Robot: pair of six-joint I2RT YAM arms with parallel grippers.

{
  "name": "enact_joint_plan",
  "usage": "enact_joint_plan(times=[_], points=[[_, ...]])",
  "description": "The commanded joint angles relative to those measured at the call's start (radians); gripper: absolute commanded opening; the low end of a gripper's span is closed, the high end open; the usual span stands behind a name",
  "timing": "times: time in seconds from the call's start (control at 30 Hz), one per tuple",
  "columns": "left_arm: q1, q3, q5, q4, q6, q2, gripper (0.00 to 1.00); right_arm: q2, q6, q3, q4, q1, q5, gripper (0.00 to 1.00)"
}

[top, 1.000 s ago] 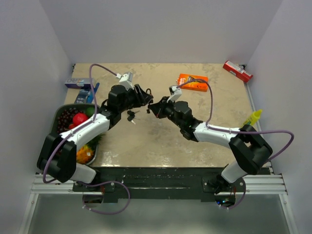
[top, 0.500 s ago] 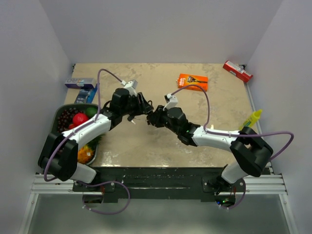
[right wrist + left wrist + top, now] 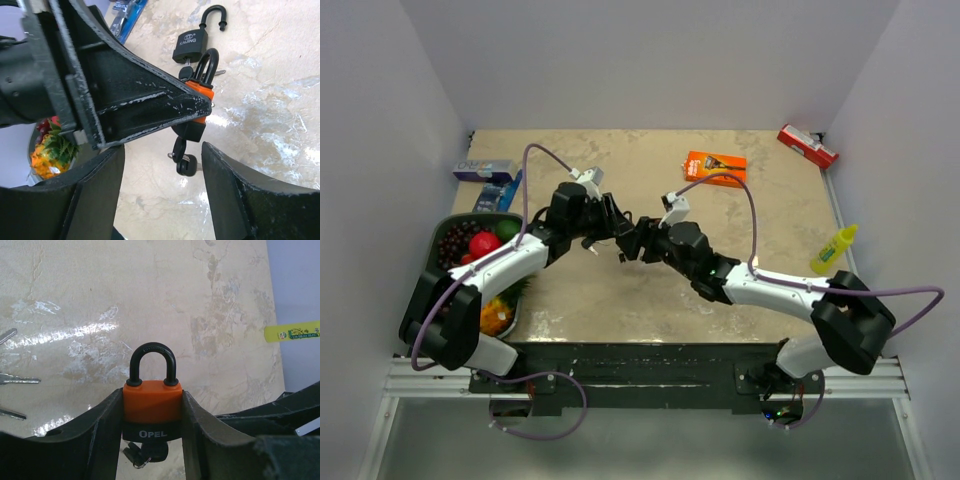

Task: Unlock with the key

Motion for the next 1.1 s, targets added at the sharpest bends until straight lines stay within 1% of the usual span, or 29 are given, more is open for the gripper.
enact_joint_plan(times=[0.0, 0.1, 0.23, 0.3, 0.47, 0.67, 0.83, 1.07], points=[[0.007, 0.003, 0.014, 0.052, -0.004, -0.027, 0.0, -0.059, -0.035, -0.034, -0.026, 0.0, 0.045, 0.67], [0.007, 0.005, 0.017, 0.052, -0.004, -0.028, 0.0, -0.061, -0.031, -0.038, -0.041, 0.0, 0.039, 0.67], [0.007, 0.002, 0.017, 0.052, -0.006, -0.03, 0.0, -0.042, -0.015, -0.054, -0.021, 0.0, 0.007, 0.63], [0.007, 0.002, 0.02, 0.052, -0.004, -0.03, 0.0, -0.029, -0.008, -0.054, -0.008, 0.0, -0.011, 0.58], [0.007, 0.003, 0.02, 0.054, -0.006, -0.033, 0.0, -0.004, 0.0, -0.035, 0.017, 0.0, -0.047, 0.53], [0.007, 0.0, 0.025, 0.056, -0.007, -0.034, 0.0, 0.019, 0.015, -0.031, 0.04, 0.0, -0.062, 0.46], [0.007, 0.0, 0.028, 0.057, -0.009, -0.034, 0.0, 0.027, 0.015, -0.029, 0.058, 0.0, -0.063, 0.37], [0.007, -0.001, 0.028, 0.057, -0.009, -0.034, 0.0, 0.05, 0.015, -0.001, 0.046, 0.0, -0.057, 0.32]])
